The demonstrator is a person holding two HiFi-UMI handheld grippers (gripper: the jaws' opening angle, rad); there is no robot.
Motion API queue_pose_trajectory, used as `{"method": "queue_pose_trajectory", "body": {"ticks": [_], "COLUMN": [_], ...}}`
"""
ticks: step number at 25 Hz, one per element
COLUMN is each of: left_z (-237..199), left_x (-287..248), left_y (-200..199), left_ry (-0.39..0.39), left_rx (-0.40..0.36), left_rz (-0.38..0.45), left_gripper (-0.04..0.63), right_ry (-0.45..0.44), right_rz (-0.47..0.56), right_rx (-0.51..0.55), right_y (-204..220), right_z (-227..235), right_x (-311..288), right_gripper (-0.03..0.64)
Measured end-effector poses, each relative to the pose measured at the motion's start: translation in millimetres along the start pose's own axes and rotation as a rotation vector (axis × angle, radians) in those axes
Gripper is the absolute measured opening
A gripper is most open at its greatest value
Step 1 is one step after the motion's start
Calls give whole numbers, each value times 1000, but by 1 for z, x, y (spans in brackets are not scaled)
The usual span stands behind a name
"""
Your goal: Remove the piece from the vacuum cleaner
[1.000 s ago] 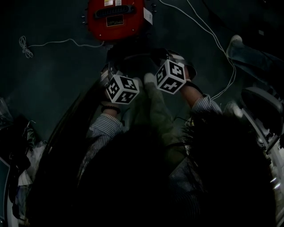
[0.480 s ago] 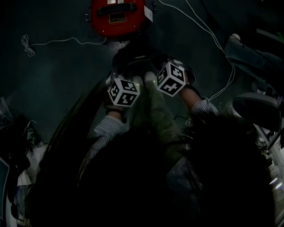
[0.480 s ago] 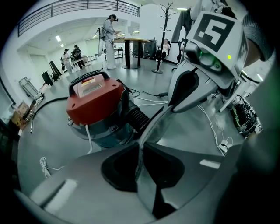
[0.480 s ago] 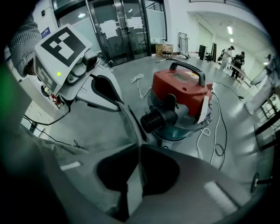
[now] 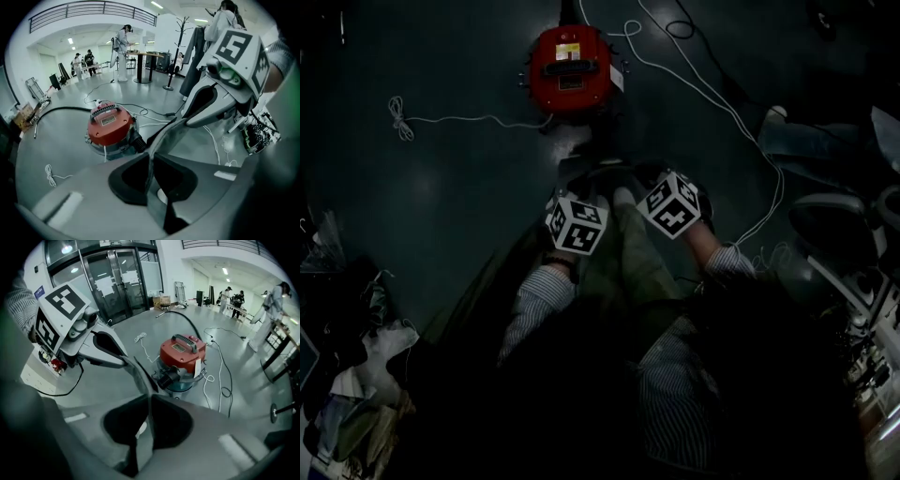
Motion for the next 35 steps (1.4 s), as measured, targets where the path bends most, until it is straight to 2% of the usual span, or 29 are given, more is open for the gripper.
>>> {"method": "queue_pose_trajectory", "body": {"ticks": [4,10,16,20,25,31,35], "left_z": [15,36,46,49,59,71,70], "left_x": [64,159,217,241,253,250,244], "left_y": [-9,-21,-38,-46,-44,-38,-38], "left_ry": [47,96,123,129,127,137,156], "left_rx": [65,128,274,259,254,227,250], "left_rz": [32,139,263,309,347,334,329], "left_gripper": [32,32,32,32,32,31,32], "right_ry": [10,0,31,16,18,-18,-31], "right_rz": [57,198,305,386,412,424,410], "right_rx": [-56,-134,-168,-238,-263,-330,-336], "right_y": [-6,-21,-30,-34,-26,-13,-9], "right_z": [-23,-48,-62,-64,-74,-77,-76], "right_x": [65,159,218,240,254,254,250], "right_gripper": [26,26,26,26,26,26,26]}}
Point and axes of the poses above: the fingertips, and each gripper's own axes: x backward along the fingers, z to its right, y out of its underside, the point moved 9 cm from there along x, backward along the fingers, and after that the axes turned 7 degrees about -z, right-handed, at the moved point
